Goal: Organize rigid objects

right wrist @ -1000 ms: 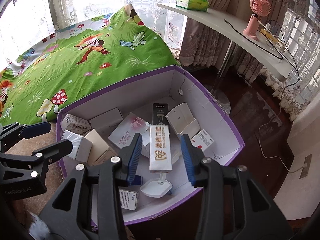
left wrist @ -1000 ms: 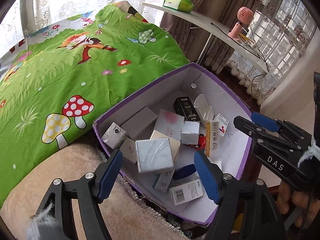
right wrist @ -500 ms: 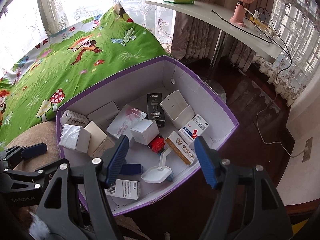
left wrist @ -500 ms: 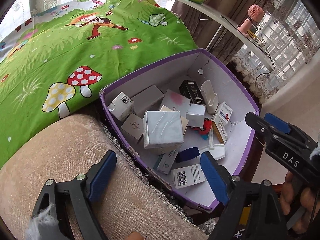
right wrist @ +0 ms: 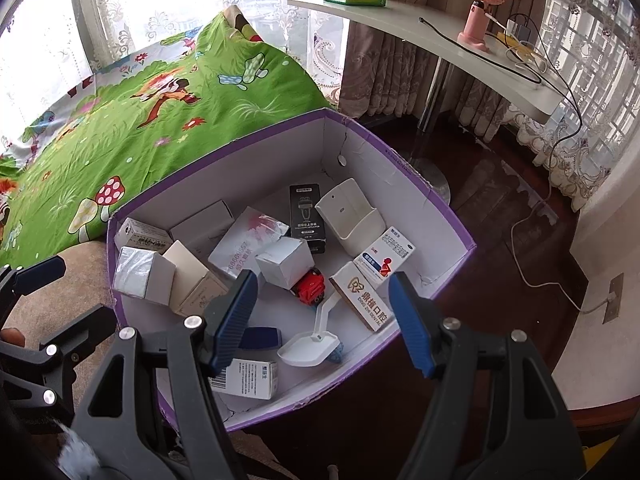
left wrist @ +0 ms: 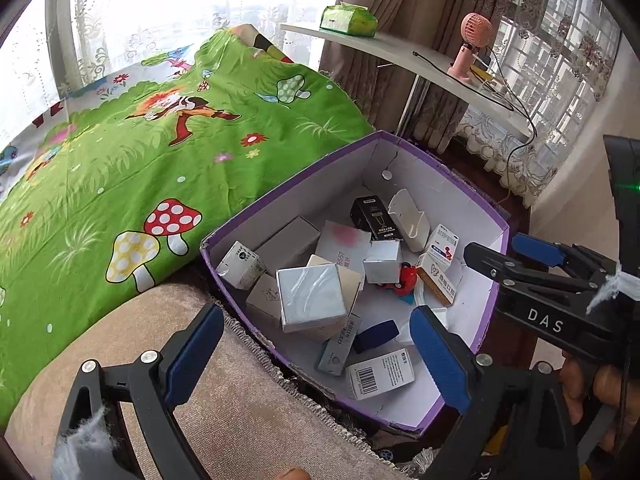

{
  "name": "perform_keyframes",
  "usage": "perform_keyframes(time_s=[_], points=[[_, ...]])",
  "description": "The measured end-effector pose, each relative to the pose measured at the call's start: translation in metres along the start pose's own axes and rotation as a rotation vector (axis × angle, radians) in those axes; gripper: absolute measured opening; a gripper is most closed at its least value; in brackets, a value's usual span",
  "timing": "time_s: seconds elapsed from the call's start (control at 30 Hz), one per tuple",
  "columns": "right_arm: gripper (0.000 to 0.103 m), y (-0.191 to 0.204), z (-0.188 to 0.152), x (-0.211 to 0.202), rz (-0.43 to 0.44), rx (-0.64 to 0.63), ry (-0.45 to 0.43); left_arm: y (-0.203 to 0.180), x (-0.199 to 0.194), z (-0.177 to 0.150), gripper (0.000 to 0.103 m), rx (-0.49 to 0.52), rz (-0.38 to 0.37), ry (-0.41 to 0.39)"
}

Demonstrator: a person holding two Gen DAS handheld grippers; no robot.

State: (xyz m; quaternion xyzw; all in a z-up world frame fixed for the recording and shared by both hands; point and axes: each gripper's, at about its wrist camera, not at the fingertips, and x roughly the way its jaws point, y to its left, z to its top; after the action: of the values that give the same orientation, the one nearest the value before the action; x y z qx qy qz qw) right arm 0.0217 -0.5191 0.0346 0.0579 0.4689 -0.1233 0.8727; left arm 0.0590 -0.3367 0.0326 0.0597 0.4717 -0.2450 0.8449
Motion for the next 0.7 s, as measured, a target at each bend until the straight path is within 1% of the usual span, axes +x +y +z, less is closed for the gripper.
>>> perform_keyframes(time_s=[0.7], points=[[0.071, -0.0005, -0.0001, 0.0009, 0.001, 0.000, 0.000, -0.0020, 0.0018, 0.0017, 0.096, 0.000, -0.025, 0.014]])
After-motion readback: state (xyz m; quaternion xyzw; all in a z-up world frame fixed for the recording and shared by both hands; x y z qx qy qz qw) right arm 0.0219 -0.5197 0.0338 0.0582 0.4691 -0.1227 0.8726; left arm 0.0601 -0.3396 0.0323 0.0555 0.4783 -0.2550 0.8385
